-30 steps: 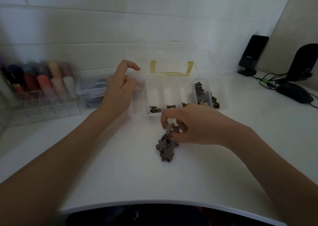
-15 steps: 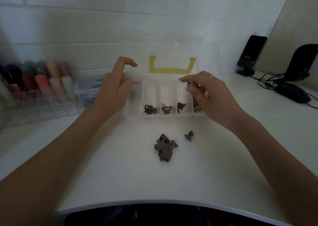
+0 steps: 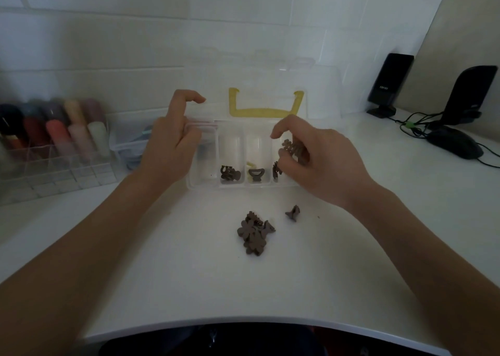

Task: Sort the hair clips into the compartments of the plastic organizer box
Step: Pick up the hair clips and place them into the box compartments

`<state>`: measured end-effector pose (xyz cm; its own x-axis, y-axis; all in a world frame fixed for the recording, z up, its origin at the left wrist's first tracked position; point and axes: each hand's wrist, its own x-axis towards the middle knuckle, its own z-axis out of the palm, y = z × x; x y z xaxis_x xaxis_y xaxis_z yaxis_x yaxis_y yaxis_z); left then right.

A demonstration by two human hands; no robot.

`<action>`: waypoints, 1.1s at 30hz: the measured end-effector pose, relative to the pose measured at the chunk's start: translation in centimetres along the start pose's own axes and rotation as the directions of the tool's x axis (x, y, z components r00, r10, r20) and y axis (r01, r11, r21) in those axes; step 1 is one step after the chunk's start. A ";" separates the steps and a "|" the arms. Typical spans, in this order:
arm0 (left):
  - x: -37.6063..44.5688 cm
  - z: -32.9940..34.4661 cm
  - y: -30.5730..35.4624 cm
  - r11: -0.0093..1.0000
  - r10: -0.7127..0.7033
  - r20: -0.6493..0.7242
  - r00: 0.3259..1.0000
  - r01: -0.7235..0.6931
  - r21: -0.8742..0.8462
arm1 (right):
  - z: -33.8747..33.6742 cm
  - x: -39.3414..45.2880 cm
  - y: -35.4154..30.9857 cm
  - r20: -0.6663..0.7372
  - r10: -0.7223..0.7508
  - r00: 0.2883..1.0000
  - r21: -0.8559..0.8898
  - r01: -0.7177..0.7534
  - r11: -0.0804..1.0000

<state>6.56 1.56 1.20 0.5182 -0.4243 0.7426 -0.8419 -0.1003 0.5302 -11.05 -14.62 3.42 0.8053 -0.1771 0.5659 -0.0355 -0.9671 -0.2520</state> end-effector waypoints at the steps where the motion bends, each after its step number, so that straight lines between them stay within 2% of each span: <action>1: 0.0 0.0 0.0 1.000 -0.002 -0.003 1.000 0.002 0.003 | 0.1 0.0 -0.1 0.007 -0.010 1.000 0.023 0.010 1.000; 8: -0.1 0.1 0.1 1.000 0.006 -0.014 1.000 -0.006 0.014 | 1.1 0.1 0.2 0.021 -0.080 0.997 0.097 0.077 0.992; 13: -0.4 0.8 0.4 1.000 0.013 -0.037 0.999 -0.013 -0.013 | 1.8 -0.1 -0.1 -0.059 -0.199 0.978 0.172 0.207 0.963; 19: -0.7 1.7 1.1 1.000 0.003 -0.033 0.999 -0.003 -0.006 | 2.7 -0.6 -1.8 -0.168 -0.233 0.958 0.239 0.269 0.933; 22: -0.8 2.3 1.4 0.999 0.001 -0.028 1.000 -0.003 -0.053 | 3.5 -0.6 -2.8 -0.116 -0.247 0.962 0.220 0.267 0.938; 25: -0.8 2.4 1.4 0.994 0.014 0.003 1.000 -0.013 -0.106 | 3.6 -0.3 -3.0 0.008 -0.243 0.970 0.187 0.237 0.953; 27: -0.7 2.3 1.2 0.996 0.021 0.014 1.000 -0.020 -0.085 | 3.1 -0.2 -2.4 0.069 -0.221 0.973 0.227 0.200 0.953; 29: -0.7 2.3 1.2 0.998 0.005 0.002 1.000 -0.005 -0.058 | 2.6 -0.1 -1.7 0.069 -0.201 0.977 0.274 0.175 0.946; 33: -0.8 2.4 1.3 0.999 0.002 -0.004 1.000 -0.002 -0.054 | 2.3 0.2 -1.7 0.060 -0.227 0.972 0.262 0.204 0.943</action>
<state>4.67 -0.44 0.36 0.5171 -0.4209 0.7453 -0.8337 -0.0505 0.5499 -9.51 -12.61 2.13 0.8261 0.0581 0.5605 0.2858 -0.9005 -0.3279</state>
